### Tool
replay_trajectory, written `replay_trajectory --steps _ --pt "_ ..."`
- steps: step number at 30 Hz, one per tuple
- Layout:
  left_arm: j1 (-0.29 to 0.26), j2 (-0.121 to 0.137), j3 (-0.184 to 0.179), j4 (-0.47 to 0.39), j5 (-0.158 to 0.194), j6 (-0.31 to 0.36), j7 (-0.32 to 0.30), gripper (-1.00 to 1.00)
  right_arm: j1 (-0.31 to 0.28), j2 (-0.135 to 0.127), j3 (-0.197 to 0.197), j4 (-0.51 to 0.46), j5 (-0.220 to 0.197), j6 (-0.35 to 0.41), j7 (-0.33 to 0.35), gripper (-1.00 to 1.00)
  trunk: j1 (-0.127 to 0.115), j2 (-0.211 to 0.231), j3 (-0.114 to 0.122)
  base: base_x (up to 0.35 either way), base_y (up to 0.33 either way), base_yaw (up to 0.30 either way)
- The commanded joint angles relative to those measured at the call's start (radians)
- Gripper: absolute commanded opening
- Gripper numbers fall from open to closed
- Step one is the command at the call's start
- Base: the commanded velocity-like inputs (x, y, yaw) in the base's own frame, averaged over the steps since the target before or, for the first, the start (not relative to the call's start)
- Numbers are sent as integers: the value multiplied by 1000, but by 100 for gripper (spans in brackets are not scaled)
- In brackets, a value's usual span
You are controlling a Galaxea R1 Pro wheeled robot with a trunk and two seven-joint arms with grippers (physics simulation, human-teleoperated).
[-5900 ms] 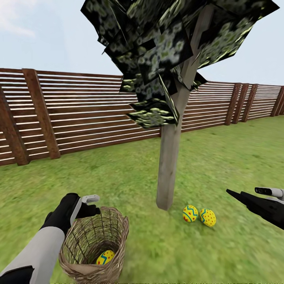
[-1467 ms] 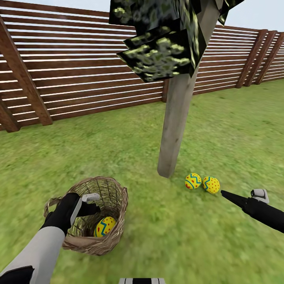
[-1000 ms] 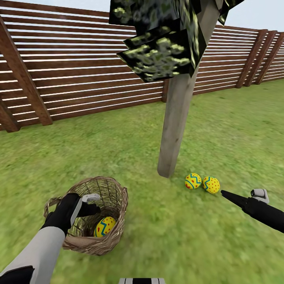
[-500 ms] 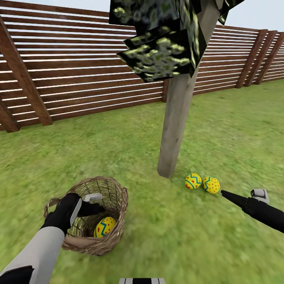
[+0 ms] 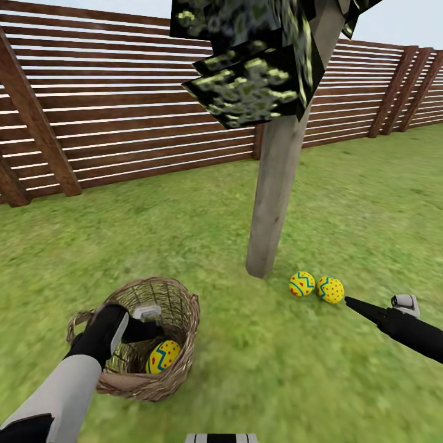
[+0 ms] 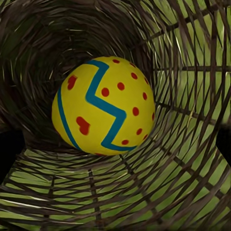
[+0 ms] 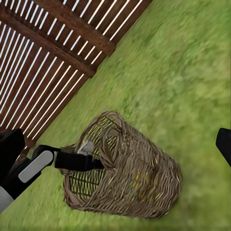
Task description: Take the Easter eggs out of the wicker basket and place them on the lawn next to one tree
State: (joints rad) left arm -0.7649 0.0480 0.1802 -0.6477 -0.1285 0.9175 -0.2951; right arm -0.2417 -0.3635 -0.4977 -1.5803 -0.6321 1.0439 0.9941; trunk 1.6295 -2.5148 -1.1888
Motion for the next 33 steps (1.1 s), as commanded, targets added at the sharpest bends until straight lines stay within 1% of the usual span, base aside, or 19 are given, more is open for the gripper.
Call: replay_trajectory --steps 1,8,28,33 --pt "-1 -1 4 -1 -10 3 -9 100 -1 0 -1 0 3 3 5 100 0 0 -1 3 0 0" --pt "-1 -2 4 19 -8 3 -9 100 -1 0 -1 0 3 3 6 100 0 0 -1 1 0 0" --pt "-1 -2 7 22 -1 -1 -10 100 -1 0 -3 -1 0 3 18 100 0 0 -1 0 0 0" --pt "-1 -2 8 22 -1 -11 -10 100 -1 0 -2 -1 0 3 19 100 2 -2 -20 0 0 0"
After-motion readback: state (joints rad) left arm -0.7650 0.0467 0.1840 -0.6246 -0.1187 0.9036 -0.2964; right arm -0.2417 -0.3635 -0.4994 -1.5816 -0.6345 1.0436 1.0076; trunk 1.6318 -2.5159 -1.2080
